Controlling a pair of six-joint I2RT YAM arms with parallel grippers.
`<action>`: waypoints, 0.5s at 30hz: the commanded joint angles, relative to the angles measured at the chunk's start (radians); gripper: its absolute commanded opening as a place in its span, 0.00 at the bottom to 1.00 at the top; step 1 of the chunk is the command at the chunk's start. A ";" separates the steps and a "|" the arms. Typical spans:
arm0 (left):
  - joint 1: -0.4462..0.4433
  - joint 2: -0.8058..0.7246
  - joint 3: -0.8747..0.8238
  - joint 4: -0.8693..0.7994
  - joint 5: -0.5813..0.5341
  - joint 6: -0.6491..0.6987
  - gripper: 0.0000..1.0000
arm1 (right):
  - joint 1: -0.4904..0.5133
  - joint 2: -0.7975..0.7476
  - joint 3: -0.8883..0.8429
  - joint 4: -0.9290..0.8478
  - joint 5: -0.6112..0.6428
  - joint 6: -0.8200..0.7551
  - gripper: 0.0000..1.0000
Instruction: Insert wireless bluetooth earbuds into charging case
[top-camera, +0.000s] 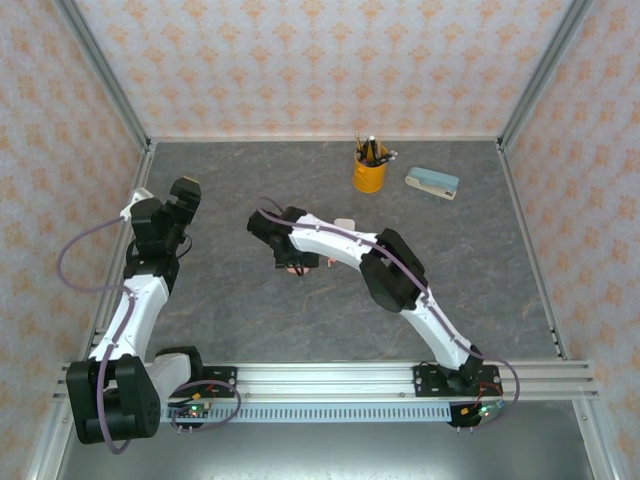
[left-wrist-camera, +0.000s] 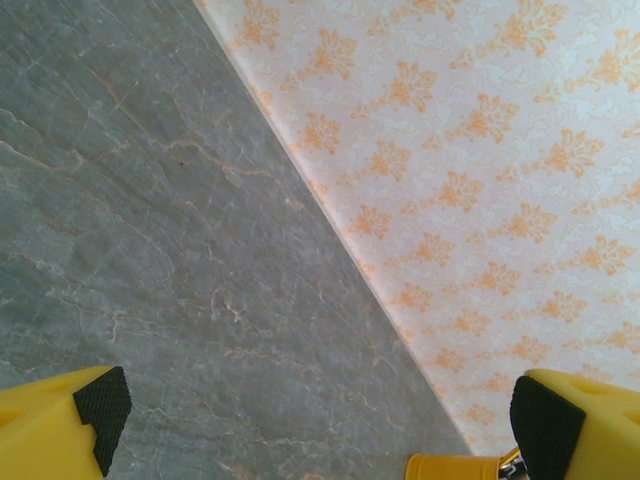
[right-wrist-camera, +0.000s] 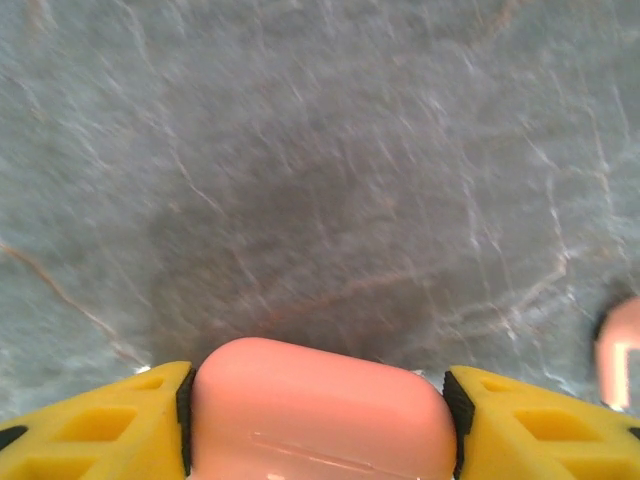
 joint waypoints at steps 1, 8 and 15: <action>-0.010 -0.027 -0.013 -0.040 0.030 0.025 1.00 | 0.006 -0.004 -0.046 -0.020 -0.030 -0.030 0.68; -0.042 -0.023 -0.008 -0.088 0.023 0.069 1.00 | 0.005 0.002 -0.032 -0.034 -0.035 -0.035 0.73; -0.060 0.000 -0.021 -0.098 0.029 0.080 1.00 | 0.005 0.029 0.001 -0.063 -0.049 -0.002 0.76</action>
